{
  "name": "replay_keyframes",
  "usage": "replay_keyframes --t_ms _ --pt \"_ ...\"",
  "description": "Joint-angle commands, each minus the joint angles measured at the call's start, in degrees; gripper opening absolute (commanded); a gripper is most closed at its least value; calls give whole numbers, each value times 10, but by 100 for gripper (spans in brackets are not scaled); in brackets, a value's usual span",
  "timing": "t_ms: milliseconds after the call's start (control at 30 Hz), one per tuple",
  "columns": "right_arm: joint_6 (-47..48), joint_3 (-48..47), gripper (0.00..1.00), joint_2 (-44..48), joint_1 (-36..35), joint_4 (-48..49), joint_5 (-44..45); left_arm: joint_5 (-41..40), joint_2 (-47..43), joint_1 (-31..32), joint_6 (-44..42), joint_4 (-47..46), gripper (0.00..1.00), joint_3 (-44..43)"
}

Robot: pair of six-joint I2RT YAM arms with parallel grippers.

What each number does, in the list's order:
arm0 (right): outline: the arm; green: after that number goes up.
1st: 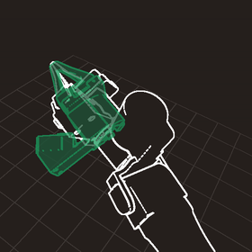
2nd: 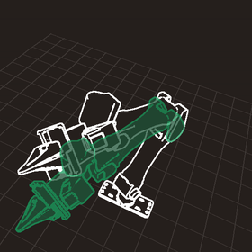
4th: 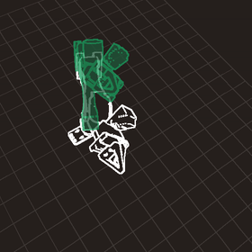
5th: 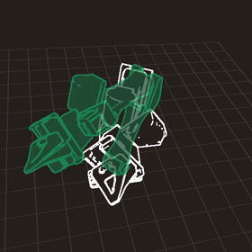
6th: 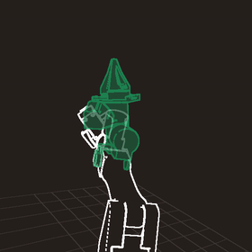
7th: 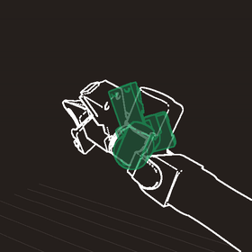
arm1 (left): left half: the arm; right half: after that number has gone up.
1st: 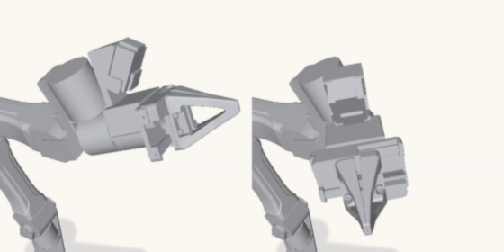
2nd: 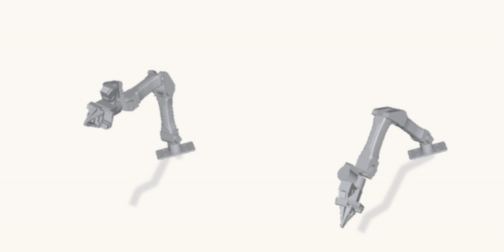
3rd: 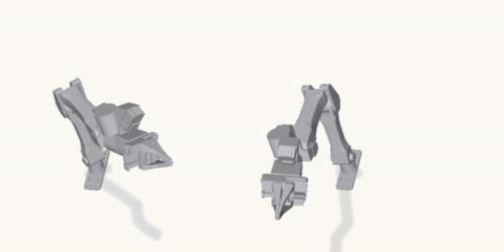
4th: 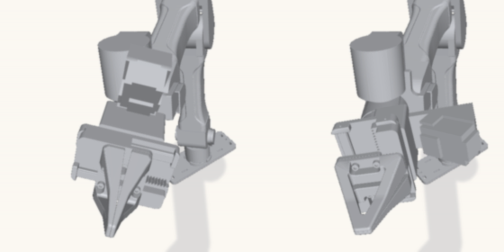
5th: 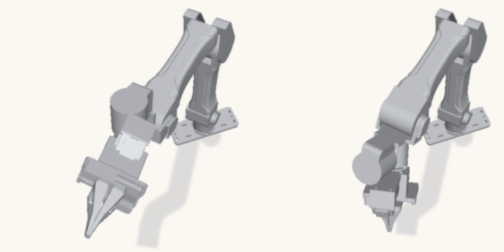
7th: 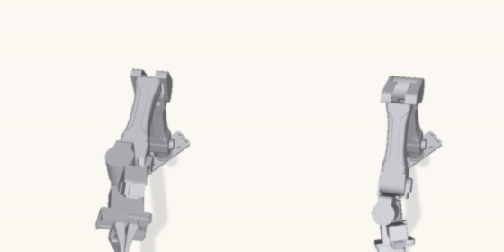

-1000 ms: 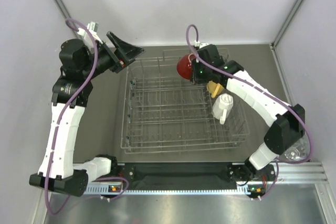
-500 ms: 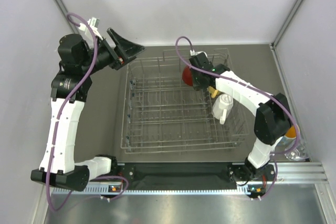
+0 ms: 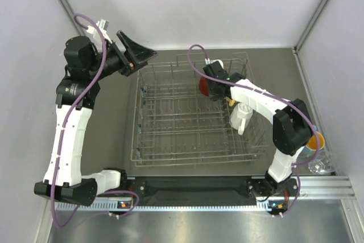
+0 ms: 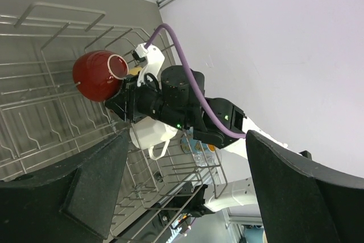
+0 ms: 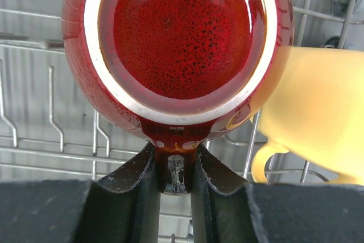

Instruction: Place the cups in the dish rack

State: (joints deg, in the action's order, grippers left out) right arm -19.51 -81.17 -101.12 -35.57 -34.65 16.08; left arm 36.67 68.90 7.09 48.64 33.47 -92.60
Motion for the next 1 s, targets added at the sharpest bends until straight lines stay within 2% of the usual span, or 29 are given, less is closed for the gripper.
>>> replay_keyframes --t_ms 0,167,300,467,500,600,633,733,967 --pt "5 -2 0 -3 -11 69 25 12 -2 -5 -5 -13 88 -18" --pt "1 4 0 -11 -11 71 23 14 -1 -5 -2 -13 88 -17" --pt "2 6 6 -15 -13 71 17 16 -2 -6 2 -13 88 -17" --pt "0 9 22 -21 -18 67 12 17 -3 -6 6 -14 87 -14" --pt "1 9 28 -21 -18 65 12 17 -3 -6 7 -14 87 -14" --pt "0 9 38 -20 -20 64 8 16 -5 -6 9 -15 87 -11" --pt "0 9 45 -20 -21 61 4 16 -6 -6 10 -16 87 -11" --pt "0 5 51 -22 -21 54 -3 17 -9 -6 15 -18 87 -7" --pt "-10 -6 58 -5 -27 34 -10 18 -17 -5 21 -18 87 5"
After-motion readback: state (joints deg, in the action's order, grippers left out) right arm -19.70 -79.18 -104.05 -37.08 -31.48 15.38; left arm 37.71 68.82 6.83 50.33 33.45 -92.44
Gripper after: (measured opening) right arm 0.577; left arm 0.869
